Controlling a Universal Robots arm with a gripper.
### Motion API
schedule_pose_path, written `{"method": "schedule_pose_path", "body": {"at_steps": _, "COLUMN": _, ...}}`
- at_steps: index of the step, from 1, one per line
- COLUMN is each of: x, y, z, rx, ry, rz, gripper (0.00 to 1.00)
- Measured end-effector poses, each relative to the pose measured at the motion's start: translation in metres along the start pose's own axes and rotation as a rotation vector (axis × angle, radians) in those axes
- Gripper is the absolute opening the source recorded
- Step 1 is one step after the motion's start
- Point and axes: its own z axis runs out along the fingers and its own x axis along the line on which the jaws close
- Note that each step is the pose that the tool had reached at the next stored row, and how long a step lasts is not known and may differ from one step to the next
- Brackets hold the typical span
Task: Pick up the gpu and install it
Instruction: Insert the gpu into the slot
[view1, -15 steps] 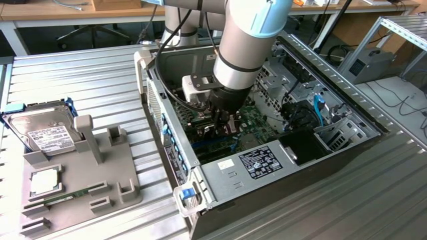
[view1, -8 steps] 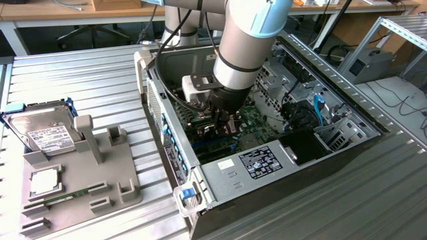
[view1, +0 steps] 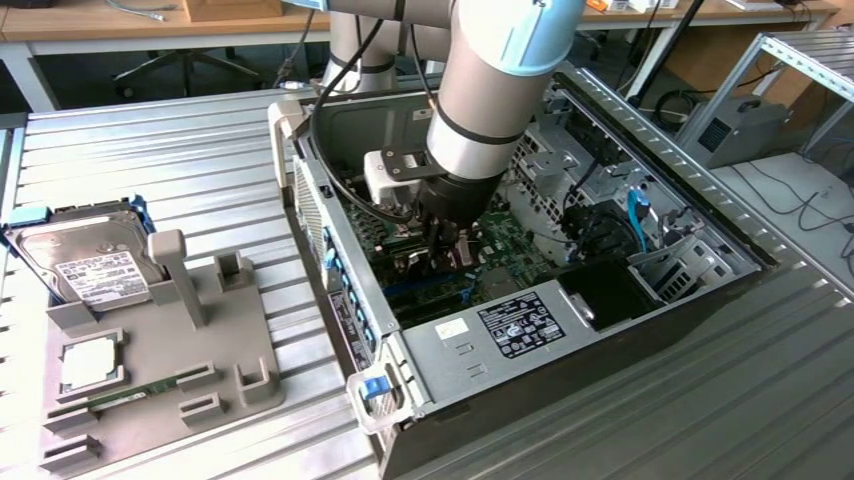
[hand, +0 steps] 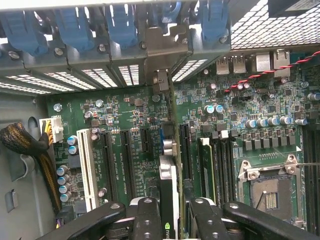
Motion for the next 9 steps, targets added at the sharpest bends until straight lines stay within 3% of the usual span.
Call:
{"method": "schedule_pose_path", "body": {"at_steps": 7, "x": -0.0001, "y": 0.0001, "z": 0.0002, "rx": 0.0002, "ry": -0.0005, "rz": 0.000, "gripper": 0.28}}
{"method": "schedule_pose_path", "body": {"at_steps": 8, "x": 0.0000, "y": 0.0000, "z": 0.0001, "rx": 0.0000, "ry": -0.0002, "rz": 0.000, "gripper": 0.35}}
{"method": "schedule_pose_path", "body": {"at_steps": 9, "x": 0.0000, "y": 0.0000, "z": 0.0000, "rx": 0.0000, "ry": 0.0000, "rz": 0.000, "gripper": 0.35}}
